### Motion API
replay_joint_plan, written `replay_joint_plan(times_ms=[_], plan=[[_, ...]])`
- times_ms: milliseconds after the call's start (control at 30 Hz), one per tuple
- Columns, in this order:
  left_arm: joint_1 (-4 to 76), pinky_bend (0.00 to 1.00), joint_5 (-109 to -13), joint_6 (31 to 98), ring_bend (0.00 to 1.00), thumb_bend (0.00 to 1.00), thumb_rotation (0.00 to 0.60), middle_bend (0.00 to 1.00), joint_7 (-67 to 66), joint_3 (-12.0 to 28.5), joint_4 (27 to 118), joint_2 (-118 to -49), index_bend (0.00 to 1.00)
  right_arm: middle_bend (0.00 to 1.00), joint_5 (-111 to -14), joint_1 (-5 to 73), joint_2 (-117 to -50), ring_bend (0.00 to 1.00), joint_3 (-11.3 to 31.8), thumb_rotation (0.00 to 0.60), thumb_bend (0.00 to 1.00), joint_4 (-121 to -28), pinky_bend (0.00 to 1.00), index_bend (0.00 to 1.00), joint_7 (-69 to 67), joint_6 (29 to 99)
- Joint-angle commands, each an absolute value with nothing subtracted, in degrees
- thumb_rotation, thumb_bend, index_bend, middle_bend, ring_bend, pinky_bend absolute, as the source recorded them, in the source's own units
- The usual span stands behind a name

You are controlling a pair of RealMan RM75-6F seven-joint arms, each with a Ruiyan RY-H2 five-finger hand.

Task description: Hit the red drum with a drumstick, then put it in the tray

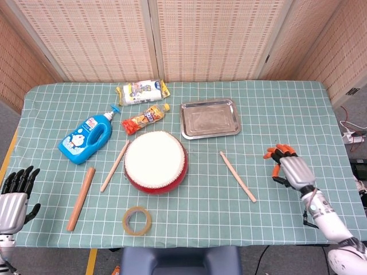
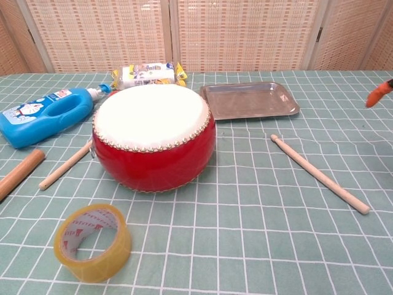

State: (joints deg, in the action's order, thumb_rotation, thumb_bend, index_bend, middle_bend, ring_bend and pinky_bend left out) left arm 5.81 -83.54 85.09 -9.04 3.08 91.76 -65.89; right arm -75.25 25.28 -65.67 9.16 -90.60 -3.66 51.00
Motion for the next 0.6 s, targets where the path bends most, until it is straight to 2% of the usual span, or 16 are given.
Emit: replay_joint_plan(times_ms=[33,267,600], plan=[[5.7,0.0,-83.5,85.2,0.0,0.24,0.6,0.0,-8.7,3.0,91.5,-66.0,0.0,0.13,-71.9,30.1,-70.0,0.0,10.1,0.347,1.0,-86.4,0.0,0.3,-3.9,45.2],[5.7,0.0,-83.2,84.7,0.0,0.24,0.6,0.0,-8.0,2.9,90.6,-66.4,0.0,0.12,-68.8,33.8,-75.1,0.0,9.4,0.342,1.0,-81.1,0.0,0.32,-1.9,40.8],[6.1,0.0,-83.4,84.0,0.0,0.24,0.6,0.0,-7.4,3.0,89.9,-66.8,0.0,0.12,-67.6,35.7,-78.9,0.0,7.8,0.342,1.0,-77.1,0.0,0.32,1.1,40.0]])
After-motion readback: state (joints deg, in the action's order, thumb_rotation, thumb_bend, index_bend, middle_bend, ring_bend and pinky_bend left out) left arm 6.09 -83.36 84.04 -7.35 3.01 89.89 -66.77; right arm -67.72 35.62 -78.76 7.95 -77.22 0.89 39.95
